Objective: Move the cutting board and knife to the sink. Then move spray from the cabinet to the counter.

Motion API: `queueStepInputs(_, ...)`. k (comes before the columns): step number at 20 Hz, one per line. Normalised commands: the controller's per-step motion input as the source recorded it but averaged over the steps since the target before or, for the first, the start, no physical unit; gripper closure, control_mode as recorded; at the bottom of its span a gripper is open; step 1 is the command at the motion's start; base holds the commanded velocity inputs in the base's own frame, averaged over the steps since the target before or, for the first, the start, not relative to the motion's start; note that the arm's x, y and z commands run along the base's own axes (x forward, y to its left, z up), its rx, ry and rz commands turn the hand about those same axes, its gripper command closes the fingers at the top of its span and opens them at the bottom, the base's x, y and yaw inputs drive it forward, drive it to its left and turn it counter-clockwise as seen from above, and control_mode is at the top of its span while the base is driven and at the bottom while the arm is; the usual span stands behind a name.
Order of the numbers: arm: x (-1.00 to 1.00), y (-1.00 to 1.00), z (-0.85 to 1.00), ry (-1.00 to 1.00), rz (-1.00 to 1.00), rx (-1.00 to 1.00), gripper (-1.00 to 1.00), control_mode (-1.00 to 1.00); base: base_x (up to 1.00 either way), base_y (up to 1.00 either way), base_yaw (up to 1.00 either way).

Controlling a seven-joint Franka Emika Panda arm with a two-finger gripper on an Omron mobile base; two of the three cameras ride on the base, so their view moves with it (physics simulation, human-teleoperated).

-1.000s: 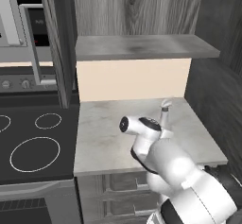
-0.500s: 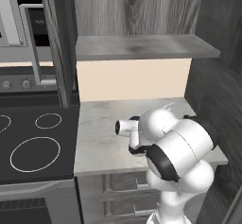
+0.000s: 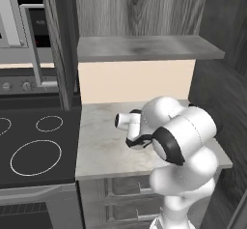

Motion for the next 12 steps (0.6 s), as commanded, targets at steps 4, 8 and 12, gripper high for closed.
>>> queueStepInputs(4,-0.23,-0.06,-0.04,-0.19,0.00,0.01,1.00,-1.00,0.00,0.00,0.00)
queueStepInputs(8,-0.09,0.00,0.00,-0.13,0.00,0.00,1.00,-1.00,0.00,0.00,0.00)
queueStepInputs(12,-0.02,0.00,-0.01,-0.05,0.00,0.00,1.00,-1.00,0.00,0.00,0.00)
